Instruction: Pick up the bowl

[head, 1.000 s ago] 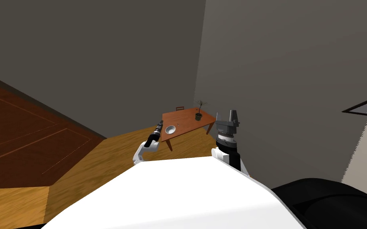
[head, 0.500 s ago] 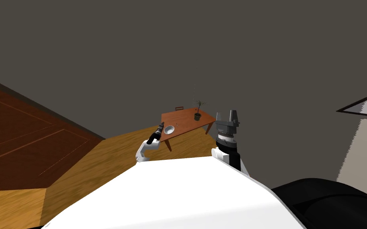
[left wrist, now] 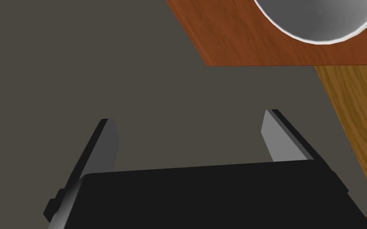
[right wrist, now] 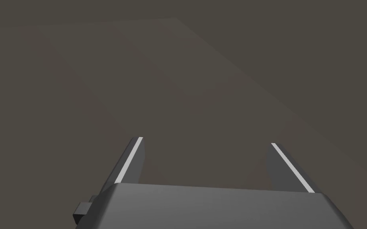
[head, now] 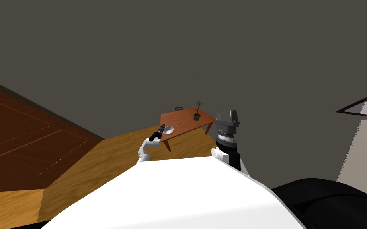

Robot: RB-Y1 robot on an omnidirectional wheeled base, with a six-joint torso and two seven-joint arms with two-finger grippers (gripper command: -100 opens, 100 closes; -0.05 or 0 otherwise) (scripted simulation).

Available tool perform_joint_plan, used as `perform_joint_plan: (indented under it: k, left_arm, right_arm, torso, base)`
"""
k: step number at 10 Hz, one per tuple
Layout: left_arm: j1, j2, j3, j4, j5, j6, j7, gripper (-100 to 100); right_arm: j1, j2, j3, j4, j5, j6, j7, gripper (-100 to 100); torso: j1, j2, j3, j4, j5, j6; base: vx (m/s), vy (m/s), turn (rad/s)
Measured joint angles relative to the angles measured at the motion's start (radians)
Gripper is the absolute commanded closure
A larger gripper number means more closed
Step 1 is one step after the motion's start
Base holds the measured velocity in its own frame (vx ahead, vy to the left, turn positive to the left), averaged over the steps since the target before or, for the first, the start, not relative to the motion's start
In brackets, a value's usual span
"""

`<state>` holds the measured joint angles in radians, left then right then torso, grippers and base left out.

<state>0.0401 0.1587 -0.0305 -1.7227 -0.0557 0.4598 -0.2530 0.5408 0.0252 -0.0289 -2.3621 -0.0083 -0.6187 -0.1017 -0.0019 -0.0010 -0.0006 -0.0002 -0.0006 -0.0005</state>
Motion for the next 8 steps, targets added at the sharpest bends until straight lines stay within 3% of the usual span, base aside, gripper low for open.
perform_joint_plan:
  k: [8]
  left_arm:
    - [-0.072, -0.008, 0.008, 0.113, 0.023, 0.198, -0.006, -100]
  right_arm:
    - [0.000, 0.000, 0.000, 0.000, 0.000, 0.000, 0.000, 0]
  torso:
    - [0.001, -0.001, -0.001, 0.000, 0.000, 0.000]
  base:
    - [0.029, -0.028, 0.018]
